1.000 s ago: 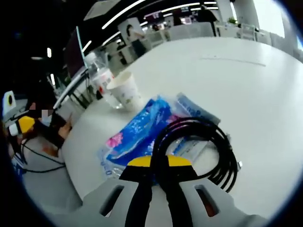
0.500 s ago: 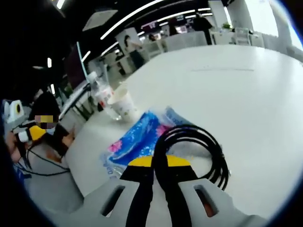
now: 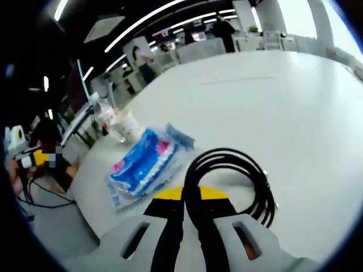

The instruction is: Arrange the tabletop items into an orderly group along one side of the table until the central work area is clear of visible clutter.

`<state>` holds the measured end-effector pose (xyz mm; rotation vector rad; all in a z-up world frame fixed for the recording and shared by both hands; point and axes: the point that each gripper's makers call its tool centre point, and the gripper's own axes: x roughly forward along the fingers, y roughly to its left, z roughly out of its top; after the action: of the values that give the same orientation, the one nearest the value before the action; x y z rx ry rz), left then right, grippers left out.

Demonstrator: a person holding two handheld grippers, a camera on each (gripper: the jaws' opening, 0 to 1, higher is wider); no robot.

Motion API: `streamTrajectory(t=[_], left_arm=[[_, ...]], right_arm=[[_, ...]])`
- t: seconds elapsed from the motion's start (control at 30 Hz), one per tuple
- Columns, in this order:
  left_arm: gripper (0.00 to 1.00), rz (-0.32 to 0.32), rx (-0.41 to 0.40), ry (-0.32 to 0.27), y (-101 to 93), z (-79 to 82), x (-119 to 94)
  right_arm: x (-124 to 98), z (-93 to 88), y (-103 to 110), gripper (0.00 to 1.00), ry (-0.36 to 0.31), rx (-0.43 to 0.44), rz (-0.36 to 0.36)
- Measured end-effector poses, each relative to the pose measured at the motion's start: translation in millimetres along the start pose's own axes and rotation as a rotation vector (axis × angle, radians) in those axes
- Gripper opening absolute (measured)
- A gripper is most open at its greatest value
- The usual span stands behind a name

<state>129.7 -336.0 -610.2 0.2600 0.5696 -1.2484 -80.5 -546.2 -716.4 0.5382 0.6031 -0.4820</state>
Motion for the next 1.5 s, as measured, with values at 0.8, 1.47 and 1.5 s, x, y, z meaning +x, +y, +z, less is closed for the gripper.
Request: streamTrajectory(t=[0.8, 1.47, 1.5], left_arm=[[0.41, -0.007, -0.011, 0.003, -7.2, 1.2, -0.8], [0.42, -0.057, -0.007, 0.024, -30.7, -5.3, 6.1], [0.42, -0.058, -0.015, 0.024, -30.8, -5.7, 6.3]], right_arm=[[15.7, -19.7, -5.7, 0.08, 0.041, 0.007, 0.013], [29.0, -37.8, -17.7, 0.11, 0.081, 0.001, 0.024], [28.9, -37.1, -17.7, 0.11, 0.074, -0.002, 0.024]])
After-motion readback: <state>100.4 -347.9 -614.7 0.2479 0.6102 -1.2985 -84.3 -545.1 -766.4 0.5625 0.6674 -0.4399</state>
